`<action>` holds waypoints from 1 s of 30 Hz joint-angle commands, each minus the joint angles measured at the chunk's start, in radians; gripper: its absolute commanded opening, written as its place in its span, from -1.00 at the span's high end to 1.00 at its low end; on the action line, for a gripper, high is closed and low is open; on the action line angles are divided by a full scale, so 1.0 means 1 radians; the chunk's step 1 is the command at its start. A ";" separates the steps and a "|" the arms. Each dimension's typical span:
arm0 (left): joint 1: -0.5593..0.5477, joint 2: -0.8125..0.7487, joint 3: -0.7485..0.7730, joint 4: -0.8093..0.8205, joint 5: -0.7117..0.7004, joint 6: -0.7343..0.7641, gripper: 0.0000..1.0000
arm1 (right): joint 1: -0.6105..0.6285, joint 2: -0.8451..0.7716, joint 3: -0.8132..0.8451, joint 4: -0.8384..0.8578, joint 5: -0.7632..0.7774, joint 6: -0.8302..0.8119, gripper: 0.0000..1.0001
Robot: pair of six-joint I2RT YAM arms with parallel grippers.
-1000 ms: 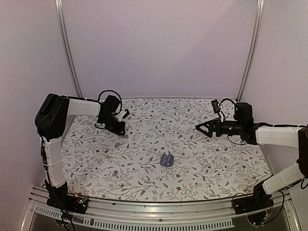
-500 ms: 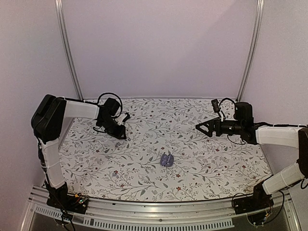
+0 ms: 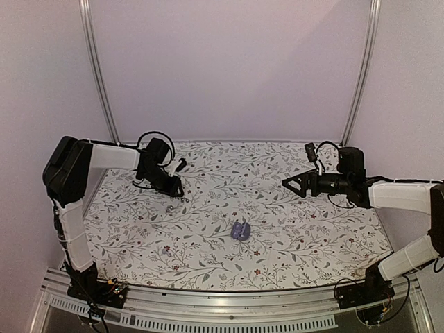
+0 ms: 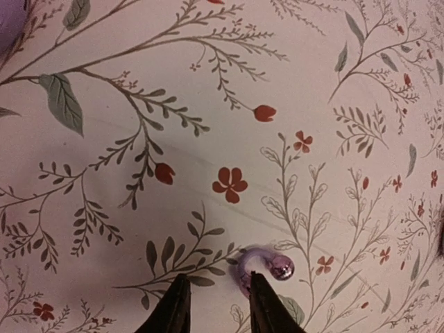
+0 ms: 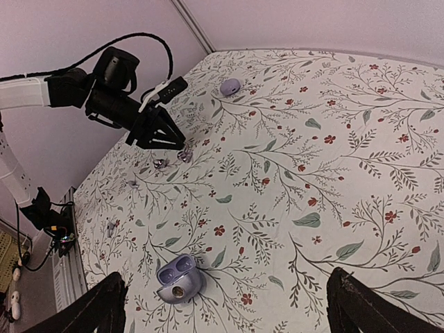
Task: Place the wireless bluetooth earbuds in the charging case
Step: Move the right earbud to the center of the board.
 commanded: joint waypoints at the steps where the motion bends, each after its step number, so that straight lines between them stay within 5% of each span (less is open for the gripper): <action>1: 0.006 0.009 0.023 0.035 0.050 0.007 0.40 | 0.007 -0.017 0.016 -0.006 -0.012 -0.006 -0.98; 30: -0.107 0.005 -0.070 -0.032 -0.073 0.020 0.47 | 0.007 -0.039 0.015 -0.019 0.004 -0.019 -0.98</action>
